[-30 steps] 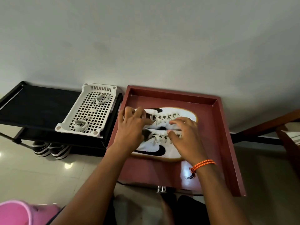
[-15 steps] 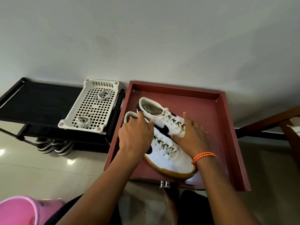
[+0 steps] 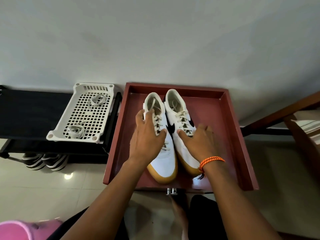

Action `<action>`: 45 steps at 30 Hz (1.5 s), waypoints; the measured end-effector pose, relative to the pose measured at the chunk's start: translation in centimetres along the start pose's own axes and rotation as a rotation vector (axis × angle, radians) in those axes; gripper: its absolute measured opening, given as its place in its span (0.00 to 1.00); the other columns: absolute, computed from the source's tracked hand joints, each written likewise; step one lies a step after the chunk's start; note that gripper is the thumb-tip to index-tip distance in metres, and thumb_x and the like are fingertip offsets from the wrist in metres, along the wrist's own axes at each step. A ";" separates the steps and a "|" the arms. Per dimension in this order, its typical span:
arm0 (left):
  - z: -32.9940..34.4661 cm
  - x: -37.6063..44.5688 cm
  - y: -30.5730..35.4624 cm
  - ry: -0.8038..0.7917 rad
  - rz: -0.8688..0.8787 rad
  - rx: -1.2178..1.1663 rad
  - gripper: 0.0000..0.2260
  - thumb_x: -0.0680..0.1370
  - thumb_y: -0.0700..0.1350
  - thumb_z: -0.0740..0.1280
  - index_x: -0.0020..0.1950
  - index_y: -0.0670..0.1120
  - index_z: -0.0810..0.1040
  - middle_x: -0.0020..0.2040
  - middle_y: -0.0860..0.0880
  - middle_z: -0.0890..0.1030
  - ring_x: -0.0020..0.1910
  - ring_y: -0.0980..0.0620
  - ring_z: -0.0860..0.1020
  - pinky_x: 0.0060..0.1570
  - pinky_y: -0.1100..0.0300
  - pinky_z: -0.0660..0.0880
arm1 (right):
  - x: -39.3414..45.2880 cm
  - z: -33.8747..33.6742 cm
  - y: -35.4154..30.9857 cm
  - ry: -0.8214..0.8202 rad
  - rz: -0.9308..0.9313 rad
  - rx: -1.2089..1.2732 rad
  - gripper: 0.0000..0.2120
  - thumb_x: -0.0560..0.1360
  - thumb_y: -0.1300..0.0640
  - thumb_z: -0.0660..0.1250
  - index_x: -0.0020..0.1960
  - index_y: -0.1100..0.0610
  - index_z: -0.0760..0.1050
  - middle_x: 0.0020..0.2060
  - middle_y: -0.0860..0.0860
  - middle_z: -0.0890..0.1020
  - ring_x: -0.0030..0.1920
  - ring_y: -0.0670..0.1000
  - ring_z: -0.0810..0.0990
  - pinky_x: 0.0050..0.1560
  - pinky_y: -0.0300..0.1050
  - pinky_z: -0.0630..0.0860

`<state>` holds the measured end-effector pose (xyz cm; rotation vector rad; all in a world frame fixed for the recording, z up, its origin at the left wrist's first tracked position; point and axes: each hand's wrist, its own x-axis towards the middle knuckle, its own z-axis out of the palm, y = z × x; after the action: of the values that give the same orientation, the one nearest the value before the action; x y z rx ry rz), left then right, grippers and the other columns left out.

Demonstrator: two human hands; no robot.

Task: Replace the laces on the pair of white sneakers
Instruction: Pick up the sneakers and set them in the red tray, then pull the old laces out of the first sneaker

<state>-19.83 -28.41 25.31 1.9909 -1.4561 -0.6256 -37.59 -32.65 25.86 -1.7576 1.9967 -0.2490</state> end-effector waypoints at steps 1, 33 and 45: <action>0.2 -0.1 -0.1 -0.020 -0.038 0.005 0.35 0.81 0.57 0.72 0.83 0.59 0.57 0.84 0.49 0.53 0.72 0.40 0.75 0.55 0.48 0.77 | -0.2 0.4 -0.2 -0.016 -0.022 0.032 0.39 0.74 0.29 0.69 0.72 0.57 0.68 0.68 0.59 0.73 0.67 0.65 0.75 0.60 0.62 0.77; -1.2 0.5 -0.2 0.170 -0.016 0.042 0.19 0.82 0.58 0.68 0.71 0.59 0.69 0.69 0.50 0.72 0.51 0.47 0.80 0.41 0.53 0.74 | -0.3 -1.4 -1.8 0.494 -0.149 -0.099 0.33 0.76 0.47 0.71 0.77 0.53 0.66 0.74 0.58 0.71 0.72 0.62 0.70 0.68 0.67 0.71; -1.1 2.8 -2.2 0.131 -0.013 -0.044 0.10 0.86 0.49 0.65 0.44 0.53 0.75 0.45 0.53 0.79 0.45 0.50 0.77 0.40 0.54 0.70 | 0.4 3.0 -6.7 0.208 -0.670 0.065 0.03 0.79 0.58 0.68 0.51 0.53 0.80 0.59 0.48 0.73 0.54 0.53 0.78 0.42 0.52 0.79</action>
<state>-16.73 -30.39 24.49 1.9703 -1.3417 -0.5178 -30.30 -33.68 25.97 -2.3816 1.4288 -0.7234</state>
